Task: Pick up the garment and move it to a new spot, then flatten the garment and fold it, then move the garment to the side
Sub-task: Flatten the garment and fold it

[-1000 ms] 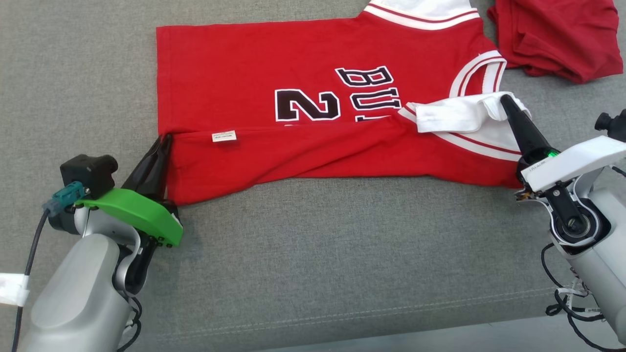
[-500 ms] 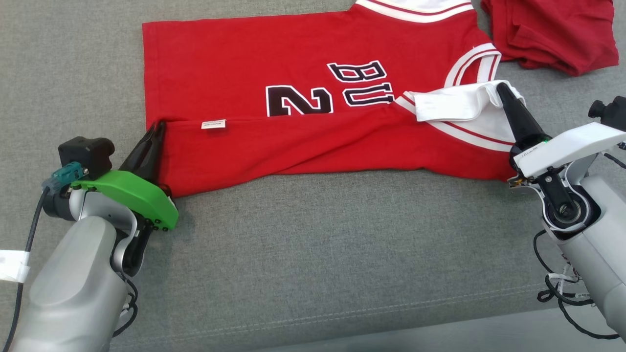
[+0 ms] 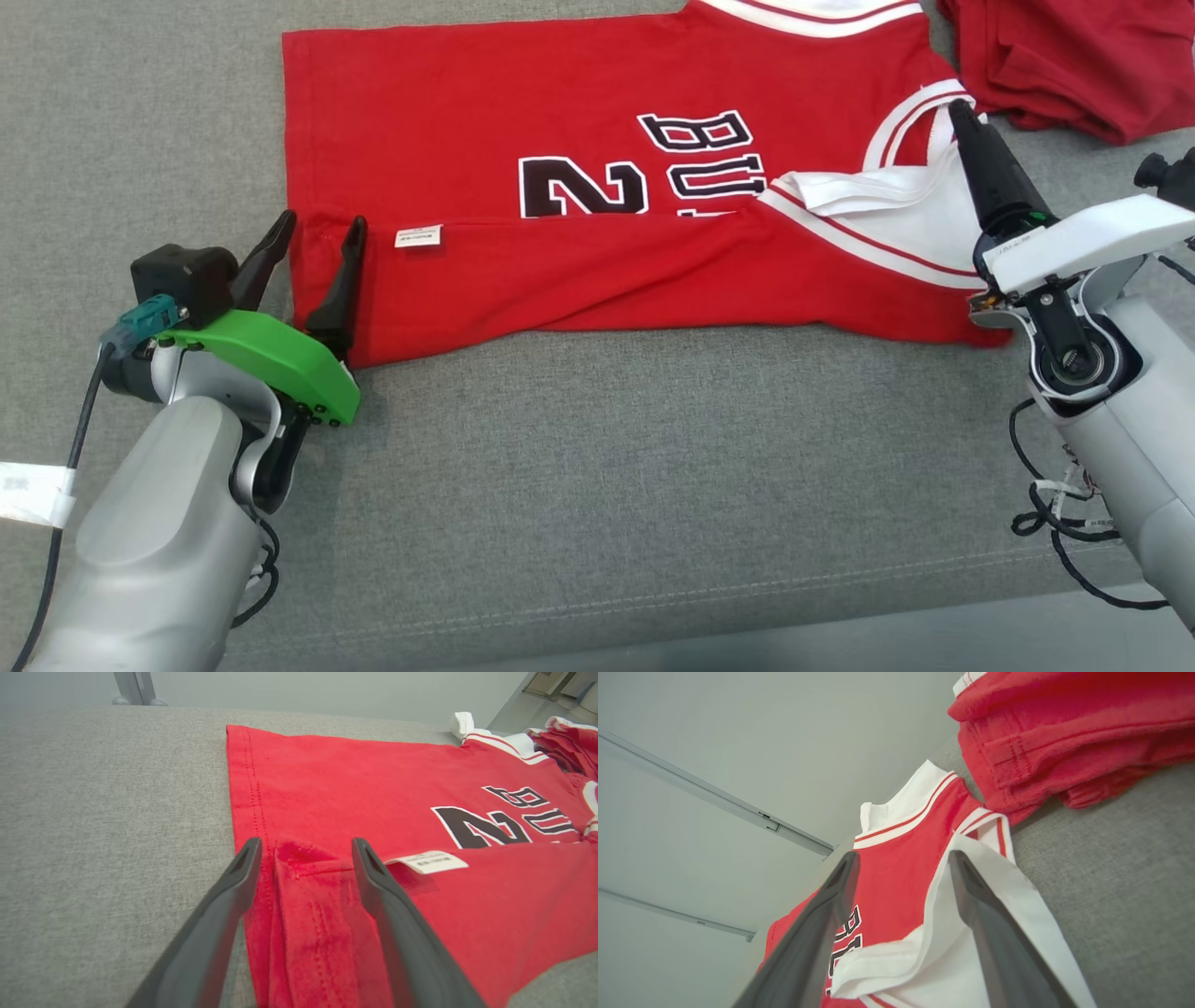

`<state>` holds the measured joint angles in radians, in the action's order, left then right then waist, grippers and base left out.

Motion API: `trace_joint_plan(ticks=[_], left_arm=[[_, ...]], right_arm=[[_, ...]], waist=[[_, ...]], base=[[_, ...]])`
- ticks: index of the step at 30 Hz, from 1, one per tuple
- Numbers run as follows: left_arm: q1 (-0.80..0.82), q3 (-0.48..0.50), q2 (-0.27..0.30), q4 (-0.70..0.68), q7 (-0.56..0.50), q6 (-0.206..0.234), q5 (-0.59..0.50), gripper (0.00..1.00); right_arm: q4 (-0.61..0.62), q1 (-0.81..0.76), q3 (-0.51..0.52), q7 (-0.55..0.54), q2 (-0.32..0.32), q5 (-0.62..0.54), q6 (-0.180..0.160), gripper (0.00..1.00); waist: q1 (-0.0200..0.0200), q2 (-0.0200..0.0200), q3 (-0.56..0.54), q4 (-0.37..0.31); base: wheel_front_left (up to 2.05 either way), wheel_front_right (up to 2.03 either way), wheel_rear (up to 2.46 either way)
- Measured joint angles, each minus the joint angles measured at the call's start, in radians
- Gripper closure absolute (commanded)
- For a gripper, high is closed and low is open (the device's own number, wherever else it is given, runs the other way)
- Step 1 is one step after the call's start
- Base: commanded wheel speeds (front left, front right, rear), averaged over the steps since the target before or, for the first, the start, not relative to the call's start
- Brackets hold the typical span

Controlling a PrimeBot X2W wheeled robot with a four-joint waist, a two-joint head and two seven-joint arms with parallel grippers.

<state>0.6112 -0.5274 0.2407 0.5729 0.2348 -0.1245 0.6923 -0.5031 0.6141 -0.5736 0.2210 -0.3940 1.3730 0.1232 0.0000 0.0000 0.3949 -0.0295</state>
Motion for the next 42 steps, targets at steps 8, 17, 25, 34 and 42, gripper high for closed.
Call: trace_joint_plan(ticks=[8, 17, 25, 34, 42], left_arm=[[0.001, -0.003, 0.007, -0.009, 0.014, 0.0, -0.001, 0.0], [-0.063, 0.027, 0.027, -0.029, 0.014, 0.0, -0.016, 0.0], [-0.137, 0.124, 0.027, -0.1, 0.014, 0.0, -0.042, 0.0], [-0.261, 0.224, 0.006, -0.18, 0.014, 0.032, -0.049, 0.0], [-0.336, 0.287, -0.036, -0.25, 0.014, 0.059, -0.099, 0.0]], right_arm=[[-0.018, 0.017, 0.016, 0.023, 0.002, -0.027, 0.0, 0.0], [0.022, -0.026, 0.019, 0.031, -0.021, -0.092, 0.0, 0.0], [0.092, -0.099, 0.136, 0.031, -0.044, -0.23, 0.0, 0.0], [0.157, -0.21, 0.207, 0.031, -0.043, -0.435, 0.0, 0.0], [0.209, -0.324, 0.245, 0.031, -0.018, -0.608, -0.021, 0.0]], waist=[[0.0, 0.0, -0.018, 0.005], [0.0, 0.0, -0.073, 0.005], [0.0, 0.0, -0.146, -0.002], [0.0, 0.0, -0.228, -0.019], [0.0, 0.0, -0.271, -0.039]], base=[[0.0, 0.0, 0.0], [0.0, 0.0, 0.0], [0.0, 0.0, 0.0], [0.0, 0.0, 0.0], [0.0, 0.0, 0.0]])
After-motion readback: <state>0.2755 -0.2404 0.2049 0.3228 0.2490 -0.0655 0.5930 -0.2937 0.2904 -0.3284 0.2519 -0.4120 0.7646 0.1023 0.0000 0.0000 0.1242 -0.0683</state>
